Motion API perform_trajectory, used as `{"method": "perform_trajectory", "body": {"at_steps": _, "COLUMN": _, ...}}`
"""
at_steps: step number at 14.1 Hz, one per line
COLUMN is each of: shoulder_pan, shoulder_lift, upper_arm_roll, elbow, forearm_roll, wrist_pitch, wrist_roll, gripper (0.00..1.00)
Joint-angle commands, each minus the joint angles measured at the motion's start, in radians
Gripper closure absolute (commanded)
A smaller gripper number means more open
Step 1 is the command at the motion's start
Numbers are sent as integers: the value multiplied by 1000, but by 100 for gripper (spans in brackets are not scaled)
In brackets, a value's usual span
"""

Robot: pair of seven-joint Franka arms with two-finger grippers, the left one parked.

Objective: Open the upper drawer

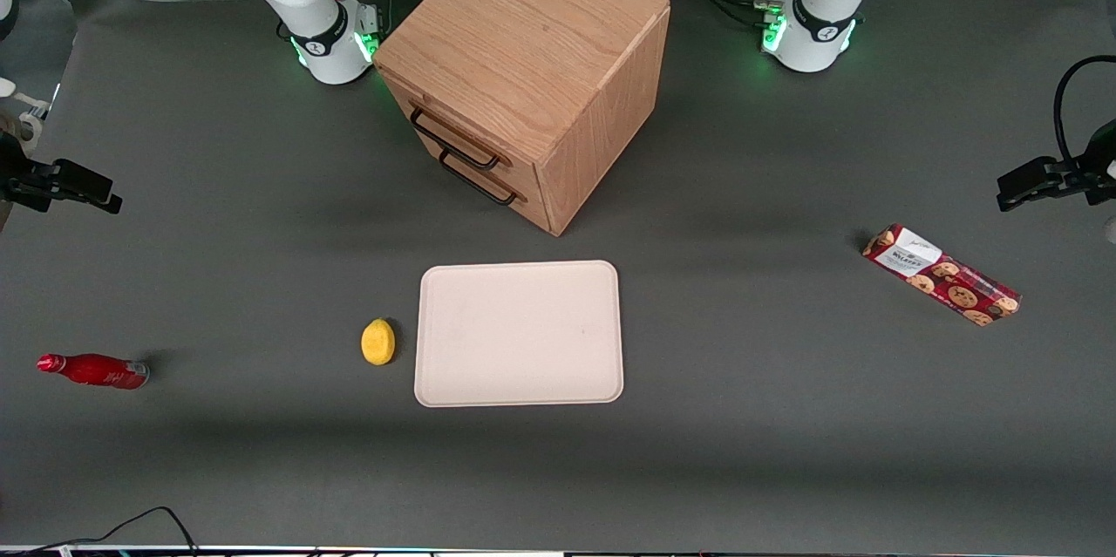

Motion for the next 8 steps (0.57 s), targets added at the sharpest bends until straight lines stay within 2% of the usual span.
{"method": "perform_trajectory", "body": {"at_steps": 1, "shoulder_pan": -18, "shoulder_lift": 14, "upper_arm_roll": 6, "elbow": 28, "forearm_roll": 18, "wrist_pitch": -19, "wrist_roll": -20, "gripper": 0}}
{"method": "perform_trajectory", "body": {"at_steps": 8, "shoulder_pan": -25, "shoulder_lift": 19, "upper_arm_roll": 8, "elbow": 29, "forearm_roll": 20, "wrist_pitch": -19, "wrist_roll": -20, "gripper": 0}}
